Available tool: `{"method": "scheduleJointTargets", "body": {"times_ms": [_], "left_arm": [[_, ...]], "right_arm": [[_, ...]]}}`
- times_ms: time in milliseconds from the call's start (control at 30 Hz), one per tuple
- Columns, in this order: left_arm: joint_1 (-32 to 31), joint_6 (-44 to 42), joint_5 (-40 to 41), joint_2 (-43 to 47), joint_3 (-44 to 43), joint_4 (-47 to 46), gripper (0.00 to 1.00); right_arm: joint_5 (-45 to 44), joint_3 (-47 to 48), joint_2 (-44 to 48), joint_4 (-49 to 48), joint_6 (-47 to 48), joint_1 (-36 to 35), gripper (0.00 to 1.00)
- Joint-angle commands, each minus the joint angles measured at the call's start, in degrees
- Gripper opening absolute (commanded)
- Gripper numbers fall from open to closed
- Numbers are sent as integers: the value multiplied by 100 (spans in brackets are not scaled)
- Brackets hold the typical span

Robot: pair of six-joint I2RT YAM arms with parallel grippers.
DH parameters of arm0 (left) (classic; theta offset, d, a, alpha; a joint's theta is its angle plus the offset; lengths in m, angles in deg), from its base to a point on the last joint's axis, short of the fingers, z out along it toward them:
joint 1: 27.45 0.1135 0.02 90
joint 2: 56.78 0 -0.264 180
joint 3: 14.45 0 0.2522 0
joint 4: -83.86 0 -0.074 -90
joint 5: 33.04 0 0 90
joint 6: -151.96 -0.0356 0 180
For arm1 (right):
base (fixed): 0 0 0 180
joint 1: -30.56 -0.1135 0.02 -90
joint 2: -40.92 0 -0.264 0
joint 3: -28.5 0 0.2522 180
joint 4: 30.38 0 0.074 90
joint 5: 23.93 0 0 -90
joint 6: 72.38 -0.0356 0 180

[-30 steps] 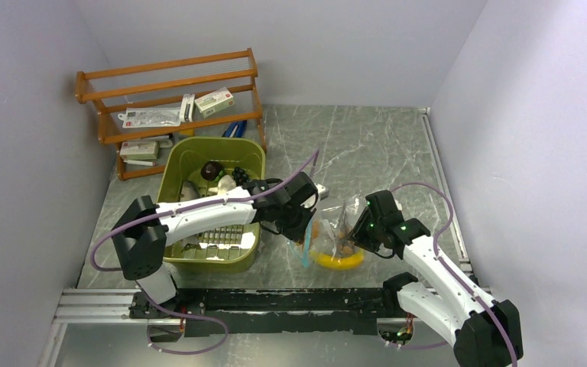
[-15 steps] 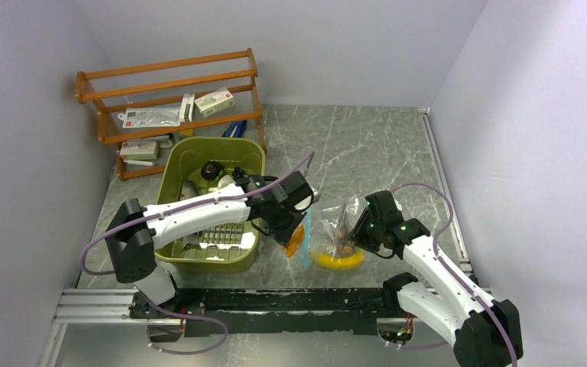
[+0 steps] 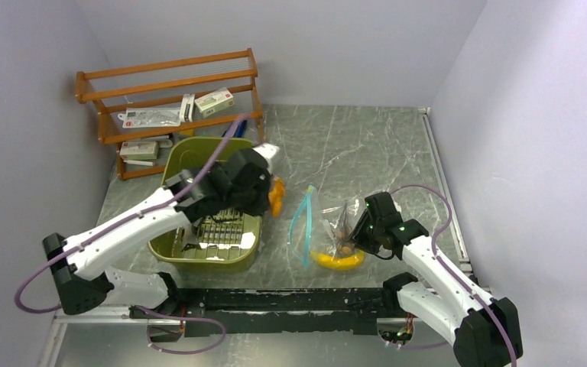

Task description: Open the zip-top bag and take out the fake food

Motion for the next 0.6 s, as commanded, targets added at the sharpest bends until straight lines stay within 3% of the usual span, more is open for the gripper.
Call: {"method": "scheduleJointTargets", "body": {"times_ms": [0, 200, 567], "left_arm": [[1056, 105, 219, 513, 359, -21, 7], [2206, 677, -195, 1500, 1662, -248, 7], [2355, 1281, -1062, 1826, 2833, -227, 7]], "right_arm": [[-95, 60, 23, 82, 85, -19, 35], [-61, -40, 84, 88, 41, -21, 35], [9, 0, -96, -23, 111, -19, 35]]}}
